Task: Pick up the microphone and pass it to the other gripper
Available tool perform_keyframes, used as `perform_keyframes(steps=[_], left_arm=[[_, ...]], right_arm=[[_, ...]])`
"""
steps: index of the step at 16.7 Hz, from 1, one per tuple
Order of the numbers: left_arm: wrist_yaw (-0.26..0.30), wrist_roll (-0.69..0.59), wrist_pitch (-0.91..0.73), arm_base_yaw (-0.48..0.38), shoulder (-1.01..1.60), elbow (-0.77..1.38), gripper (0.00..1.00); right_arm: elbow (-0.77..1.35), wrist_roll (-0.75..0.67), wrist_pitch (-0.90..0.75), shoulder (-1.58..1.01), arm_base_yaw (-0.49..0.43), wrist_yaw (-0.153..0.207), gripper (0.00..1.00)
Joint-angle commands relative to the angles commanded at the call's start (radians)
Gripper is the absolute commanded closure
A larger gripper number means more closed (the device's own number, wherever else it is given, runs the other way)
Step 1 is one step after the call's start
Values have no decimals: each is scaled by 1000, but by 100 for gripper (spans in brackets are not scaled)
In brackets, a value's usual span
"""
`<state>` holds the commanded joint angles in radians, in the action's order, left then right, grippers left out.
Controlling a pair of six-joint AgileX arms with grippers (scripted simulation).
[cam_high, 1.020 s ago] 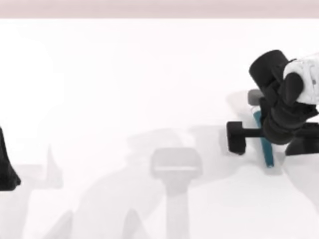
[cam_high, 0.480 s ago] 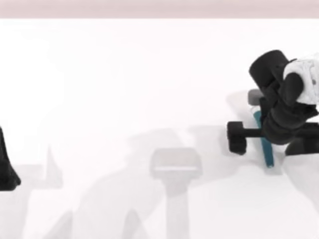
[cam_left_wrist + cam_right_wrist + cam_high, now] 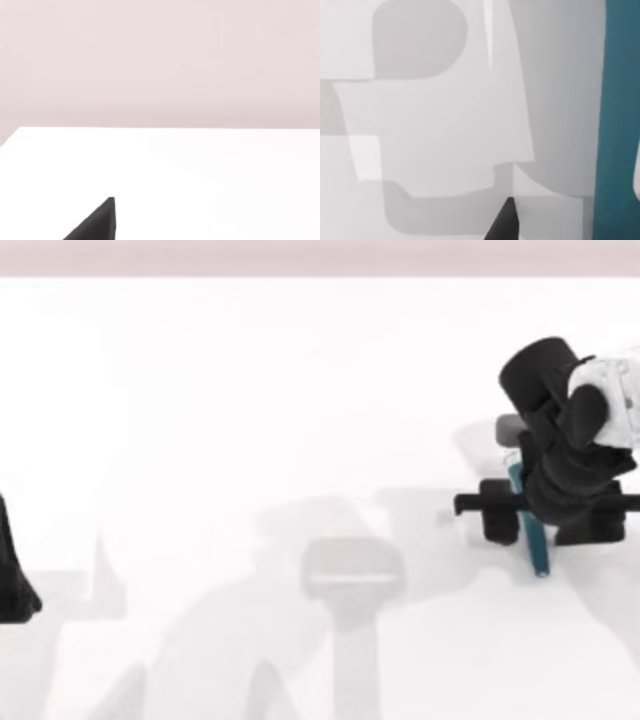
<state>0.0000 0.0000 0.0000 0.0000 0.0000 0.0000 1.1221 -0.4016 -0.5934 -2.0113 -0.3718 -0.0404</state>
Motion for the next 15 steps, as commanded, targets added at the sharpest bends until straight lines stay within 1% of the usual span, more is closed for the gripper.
perform_keyframes(steps=[6,7,9,10,12,15], left_arm=[[0,0,0,0,0,0,0],[0,0,0,0,0,0,0],[0,0,0,0,0,0,0],[0,0,0,0,0,0,0],[0,0,0,0,0,0,0],[0,0,0,0,0,0,0]], right_arm=[[0,0,0,0,0,0,100],[27,12,-31,64,-2,-21,100],[25,16,-20,65,-3,-17,100],[22,22,1,68,-5,-9,100],[9,43,71,80,-7,18,100],[-34,90,253,118,-7,82,100]])
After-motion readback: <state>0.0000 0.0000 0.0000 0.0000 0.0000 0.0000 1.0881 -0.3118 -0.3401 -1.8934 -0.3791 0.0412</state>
